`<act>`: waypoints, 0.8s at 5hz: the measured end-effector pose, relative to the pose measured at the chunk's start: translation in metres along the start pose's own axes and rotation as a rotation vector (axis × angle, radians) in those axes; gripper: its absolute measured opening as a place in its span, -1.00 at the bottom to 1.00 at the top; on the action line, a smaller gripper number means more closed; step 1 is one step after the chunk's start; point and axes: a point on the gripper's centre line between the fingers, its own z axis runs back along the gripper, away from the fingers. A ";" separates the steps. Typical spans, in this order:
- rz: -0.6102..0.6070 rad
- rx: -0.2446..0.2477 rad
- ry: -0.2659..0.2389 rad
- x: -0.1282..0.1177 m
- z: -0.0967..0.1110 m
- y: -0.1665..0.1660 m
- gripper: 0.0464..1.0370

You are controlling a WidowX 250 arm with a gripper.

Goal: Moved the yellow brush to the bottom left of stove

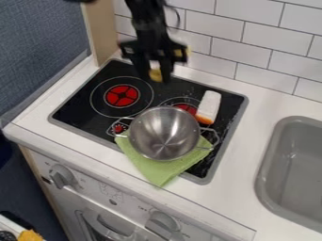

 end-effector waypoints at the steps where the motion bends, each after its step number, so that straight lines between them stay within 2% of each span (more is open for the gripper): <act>1: 0.078 0.019 0.004 -0.011 0.017 0.038 -0.06; 2: 0.138 0.041 0.060 -0.048 0.018 0.087 -0.06; 3: 0.135 0.047 0.110 -0.080 0.009 0.118 -0.06; 4: 0.104 0.042 0.155 -0.093 -0.009 0.128 -0.06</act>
